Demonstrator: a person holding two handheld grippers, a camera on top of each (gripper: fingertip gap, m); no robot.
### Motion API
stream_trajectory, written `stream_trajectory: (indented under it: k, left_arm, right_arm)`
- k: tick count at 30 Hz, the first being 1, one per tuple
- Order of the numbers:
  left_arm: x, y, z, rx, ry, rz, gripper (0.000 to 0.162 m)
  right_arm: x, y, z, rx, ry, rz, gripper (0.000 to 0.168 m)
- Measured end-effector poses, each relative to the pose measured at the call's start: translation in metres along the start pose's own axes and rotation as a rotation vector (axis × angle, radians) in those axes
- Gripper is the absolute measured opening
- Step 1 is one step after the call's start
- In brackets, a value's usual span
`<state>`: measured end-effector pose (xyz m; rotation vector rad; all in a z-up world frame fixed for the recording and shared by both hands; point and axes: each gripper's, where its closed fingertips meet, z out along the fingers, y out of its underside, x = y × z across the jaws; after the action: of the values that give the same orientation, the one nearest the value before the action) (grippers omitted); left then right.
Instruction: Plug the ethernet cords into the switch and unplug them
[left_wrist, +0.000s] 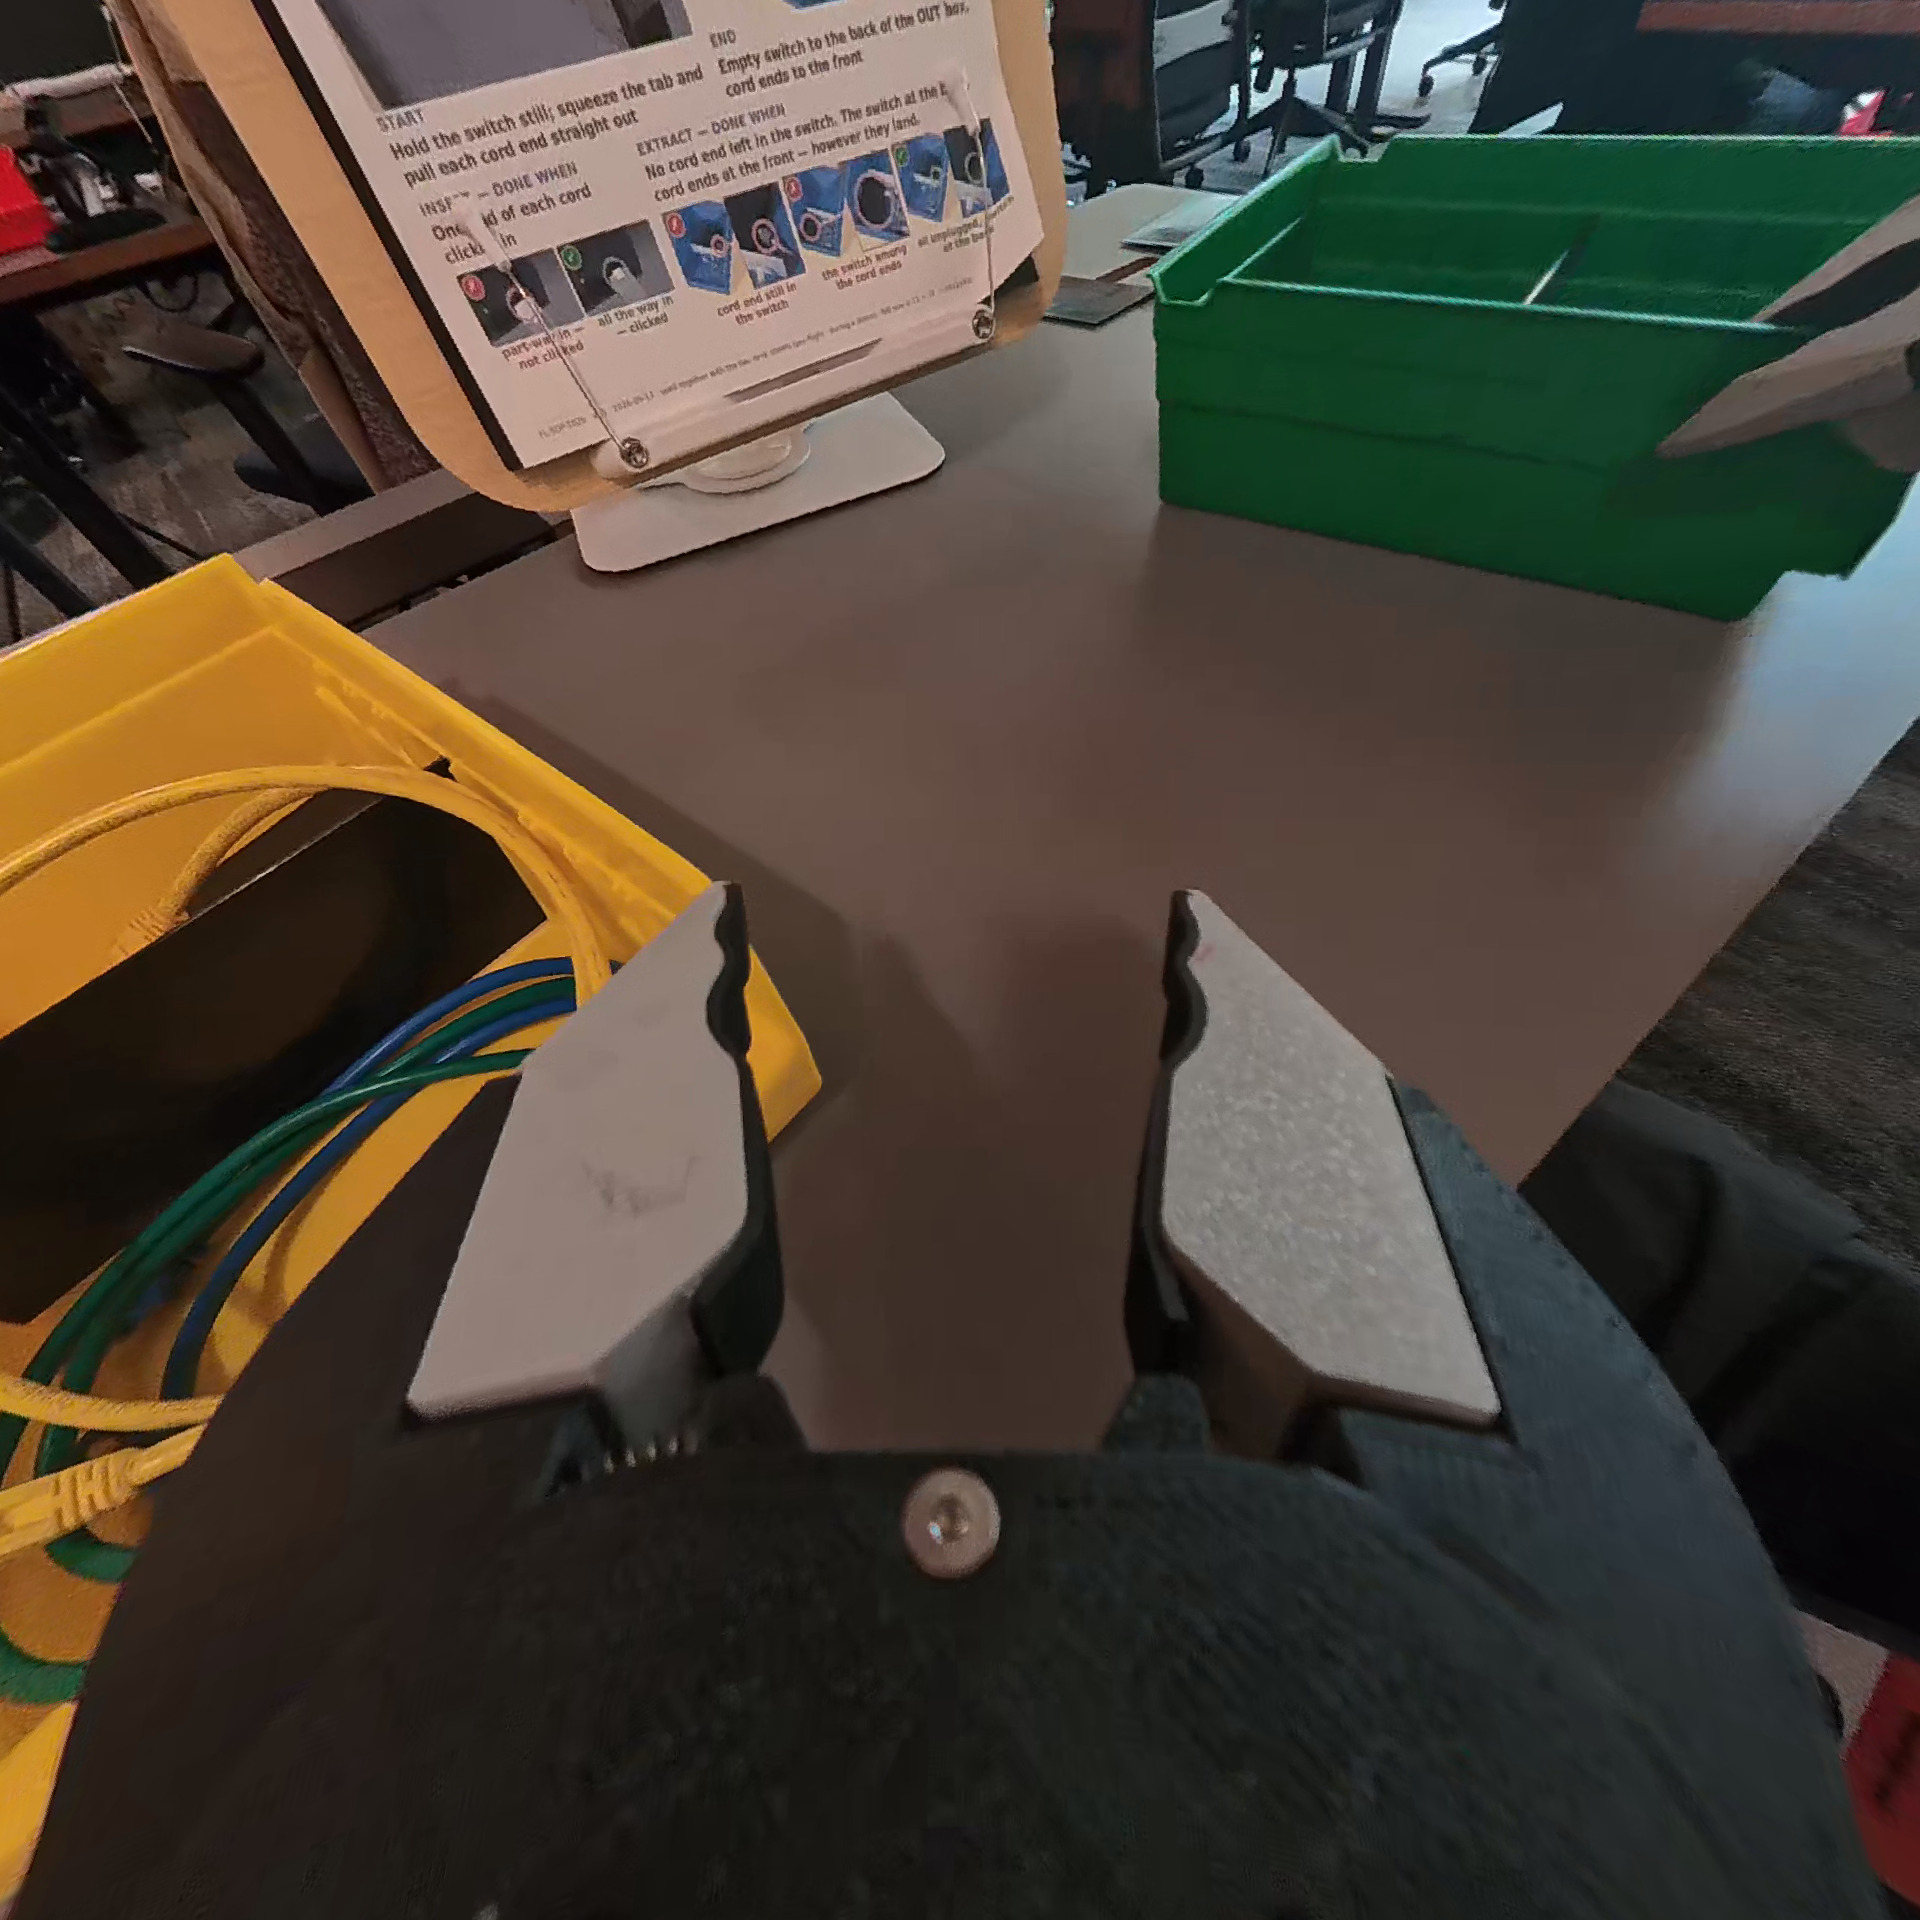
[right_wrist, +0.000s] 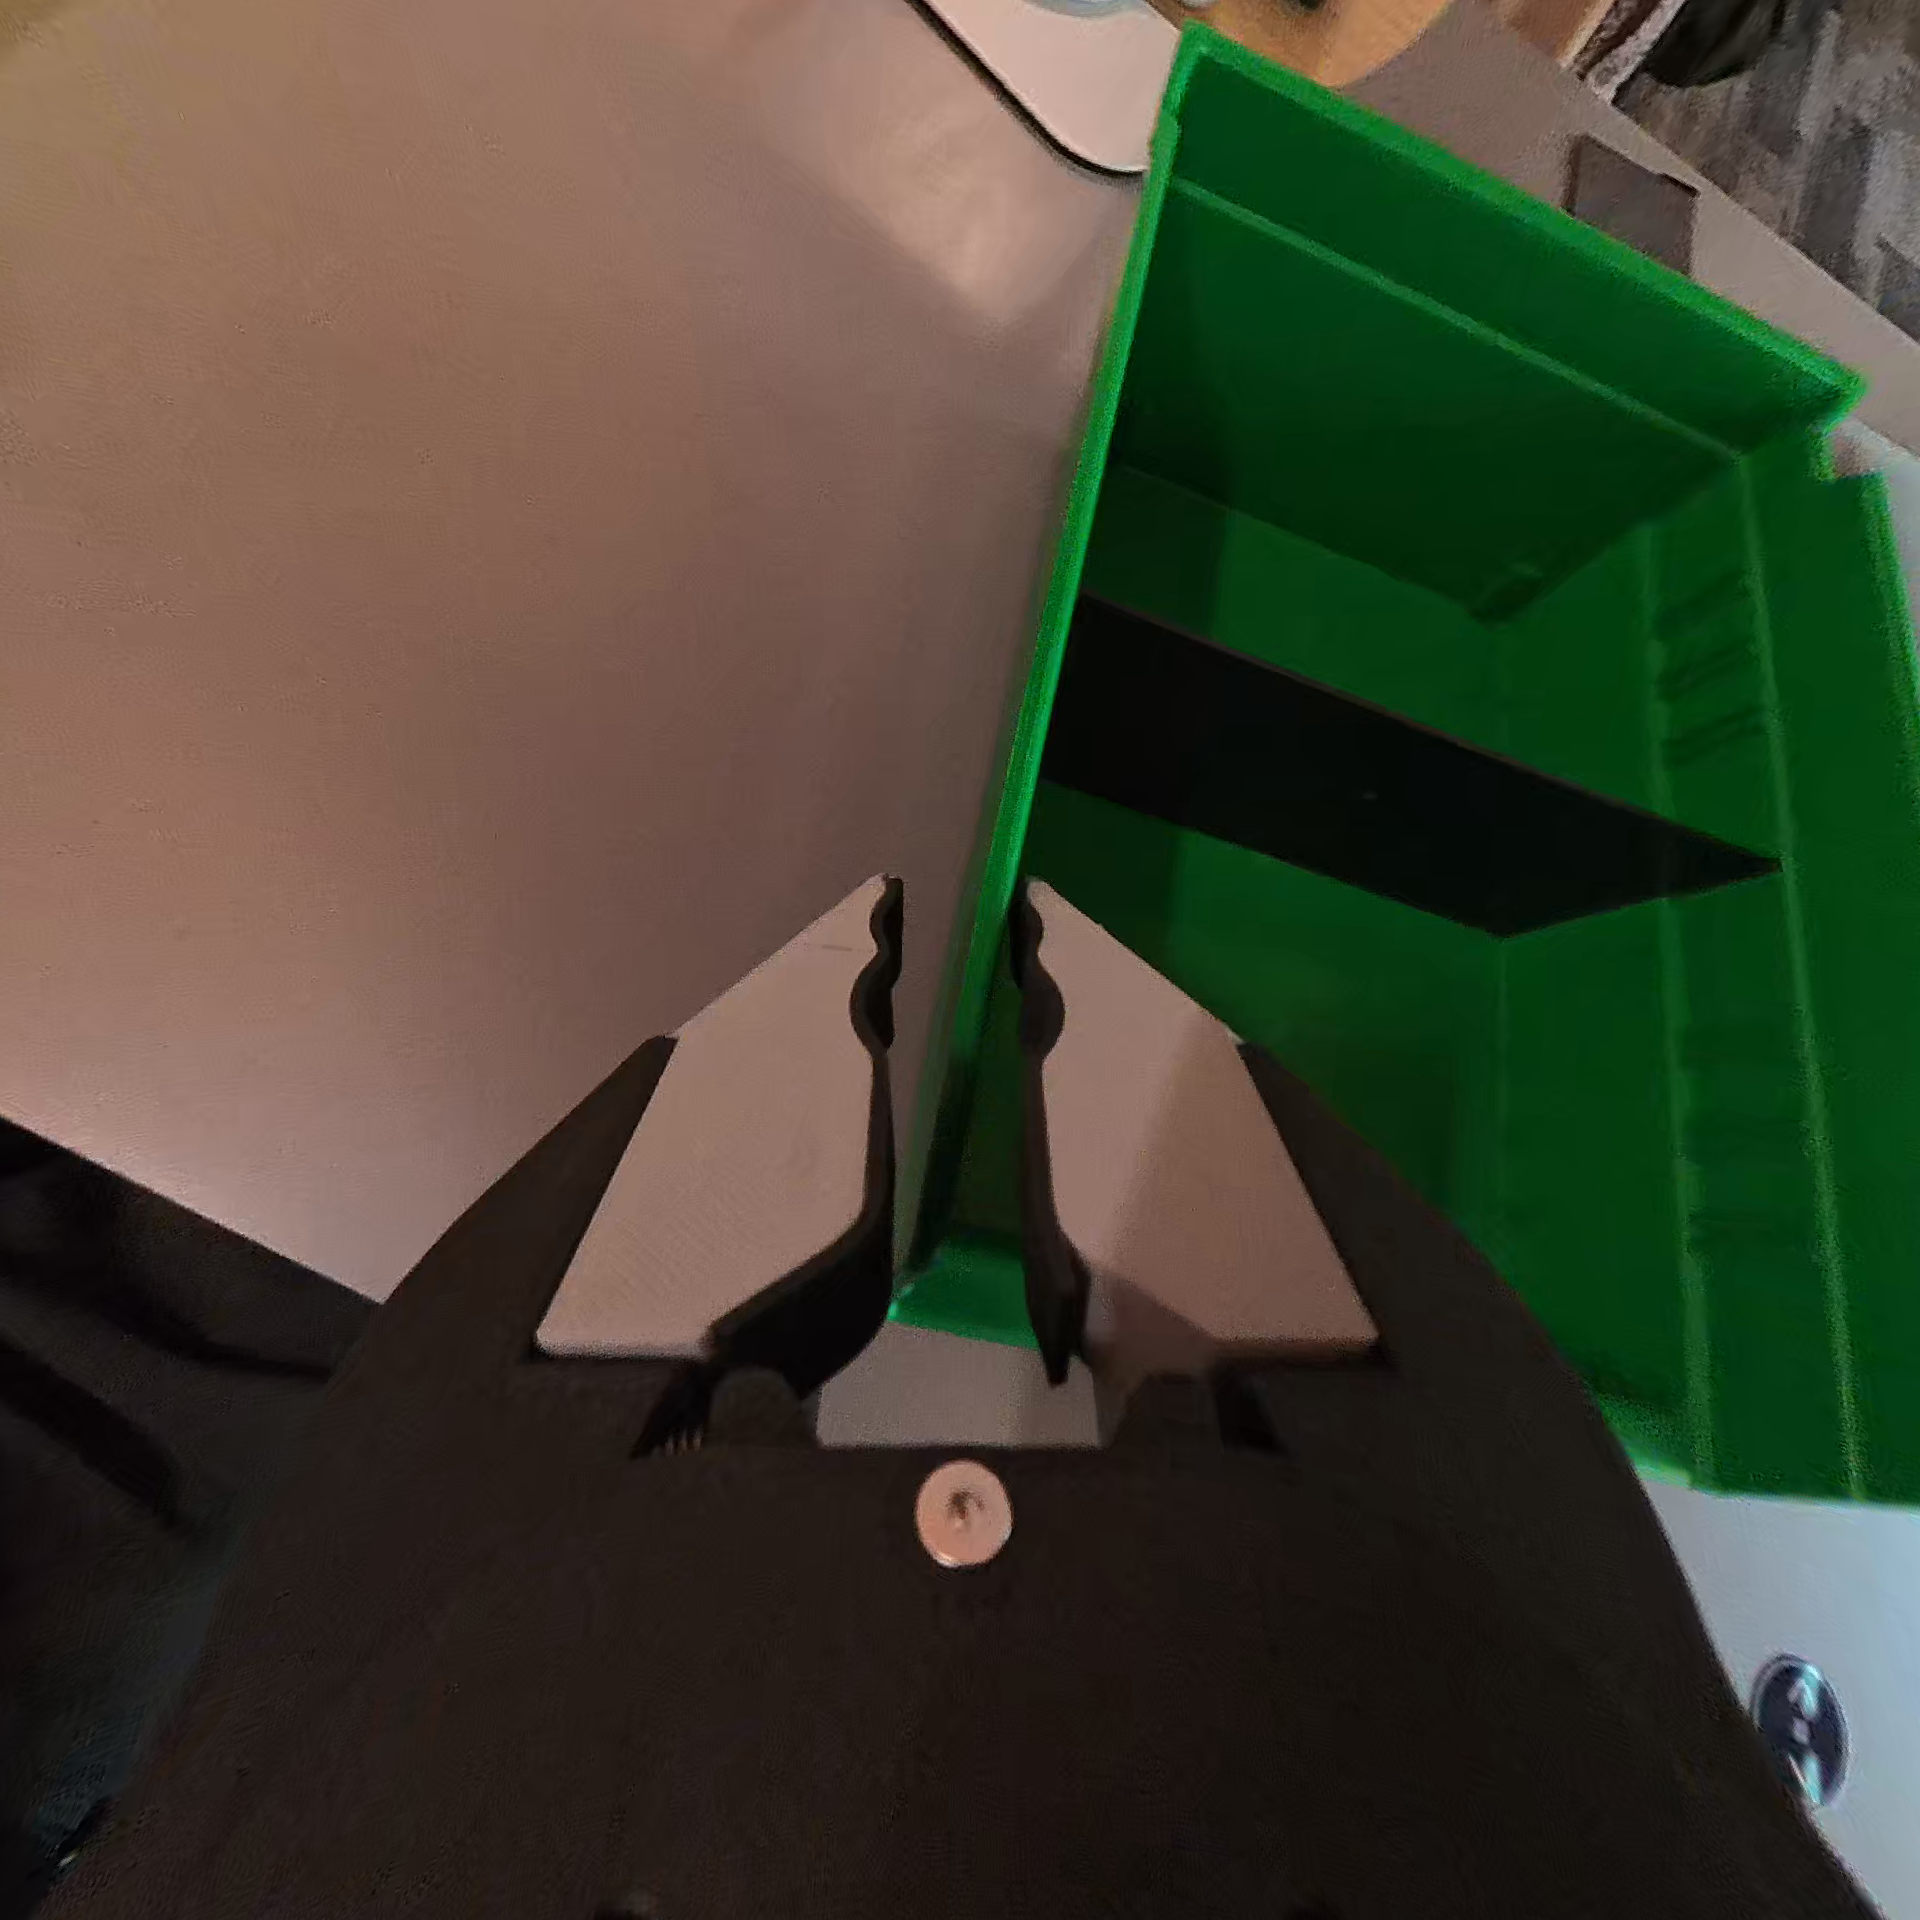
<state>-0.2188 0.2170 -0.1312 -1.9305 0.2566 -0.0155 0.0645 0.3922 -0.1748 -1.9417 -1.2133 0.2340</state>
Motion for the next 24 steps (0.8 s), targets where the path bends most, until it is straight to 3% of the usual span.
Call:
stream_trajectory:
  k: [4, 10, 14, 19, 24]
  left_arm:
    - [0.008, 0.001, 0.0, -0.014, 0.007, 0.021, 0.079]
    - [0.007, -0.005, -0.007, 0.013, -0.003, 0.017, 0.081]
    - [0.002, -0.008, -0.012, 0.039, 0.027, -0.023, 0.086]
    - [0.002, -0.013, -0.015, 0.095, 0.094, -0.084, 0.098]
    - [0.007, -0.016, -0.014, 0.129, 0.147, -0.097, 0.109]
  right_arm:
    - [-0.016, -0.003, -0.003, -0.013, -0.026, -0.071, 0.031]
    - [-0.022, -0.019, -0.029, 0.101, -0.109, -0.044, 0.028]
    - [-0.041, -0.049, -0.059, 0.324, -0.278, -0.014, 0.019]
    - [-0.038, -0.081, -0.074, 0.519, -0.269, 0.081, 0.039]
    - [-0.072, -0.088, -0.048, 0.483, -0.383, 0.091, 0.058]
